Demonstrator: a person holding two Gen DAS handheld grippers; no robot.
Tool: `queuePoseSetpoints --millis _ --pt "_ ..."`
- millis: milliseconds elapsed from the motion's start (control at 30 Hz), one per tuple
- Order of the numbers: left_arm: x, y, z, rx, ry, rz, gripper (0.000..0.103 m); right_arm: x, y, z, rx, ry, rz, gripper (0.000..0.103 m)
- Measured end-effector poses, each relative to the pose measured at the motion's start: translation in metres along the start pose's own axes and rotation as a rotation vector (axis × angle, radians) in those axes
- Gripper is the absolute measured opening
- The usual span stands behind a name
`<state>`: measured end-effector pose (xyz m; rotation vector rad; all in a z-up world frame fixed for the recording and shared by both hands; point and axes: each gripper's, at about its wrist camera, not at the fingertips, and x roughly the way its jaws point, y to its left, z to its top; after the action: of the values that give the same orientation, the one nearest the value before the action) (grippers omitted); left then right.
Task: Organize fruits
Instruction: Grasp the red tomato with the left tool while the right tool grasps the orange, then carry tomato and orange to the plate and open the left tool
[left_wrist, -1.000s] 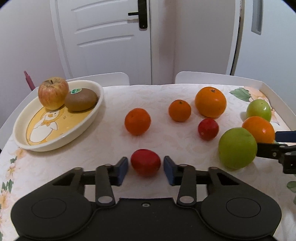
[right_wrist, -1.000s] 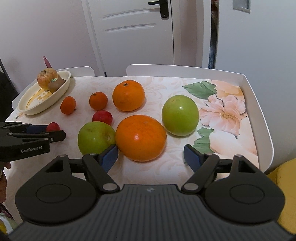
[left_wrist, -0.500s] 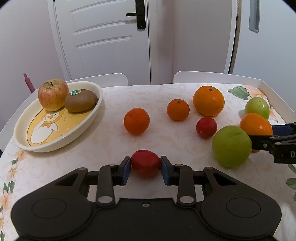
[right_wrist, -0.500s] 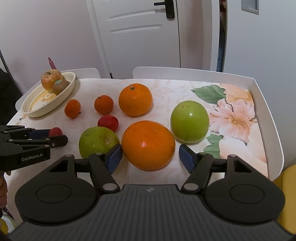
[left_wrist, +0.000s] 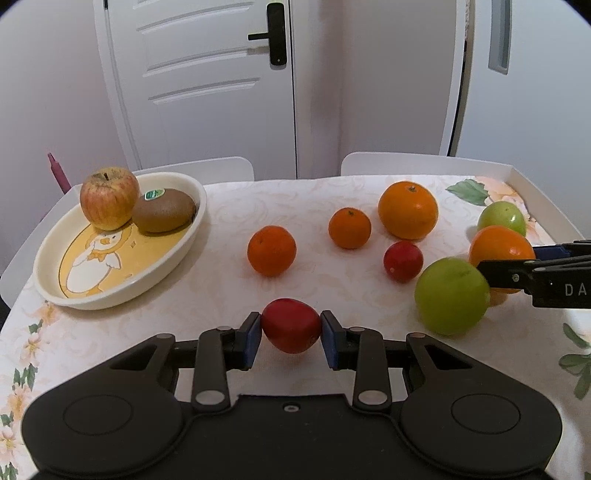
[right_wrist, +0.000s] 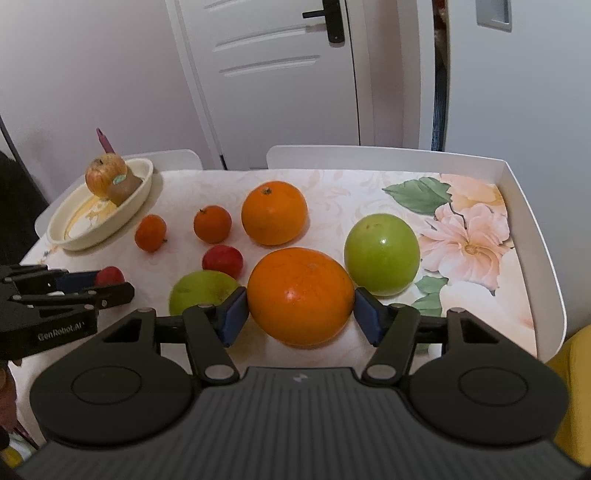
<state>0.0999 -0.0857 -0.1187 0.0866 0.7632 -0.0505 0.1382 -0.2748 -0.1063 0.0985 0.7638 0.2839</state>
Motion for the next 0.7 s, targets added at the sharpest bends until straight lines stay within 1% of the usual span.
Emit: queuePoseSetpoints --millis 233,333,400,567,700 --pt "-0.019 -0.001 0.009 -0.015 -0.038 -0.035 0.038 -0.019 0.015 0.007 -0.004 -0.007 -0.025 0.077" --pt "-0.025 0.003 0.014 -0.026 -0.039 -0.061 0.038 -0.027 0.024 0.01 0.003 -0.004 -0.042 0.077" --pt "-0.029 0.007 0.018 -0.013 -0.034 -0.067 0.038 -0.031 0.031 0.013 0.012 -0.003 -0.048 0.077" --pt "-0.041 0.027 0.027 -0.013 -0.018 -0.082 0.038 -0.039 0.052 0.025 0.018 -0.008 -0.052 0.077" --pt "-0.05 0.045 0.036 -0.001 -0.023 -0.089 0.038 -0.044 0.073 0.036 0.024 -0.017 -0.059 0.077"
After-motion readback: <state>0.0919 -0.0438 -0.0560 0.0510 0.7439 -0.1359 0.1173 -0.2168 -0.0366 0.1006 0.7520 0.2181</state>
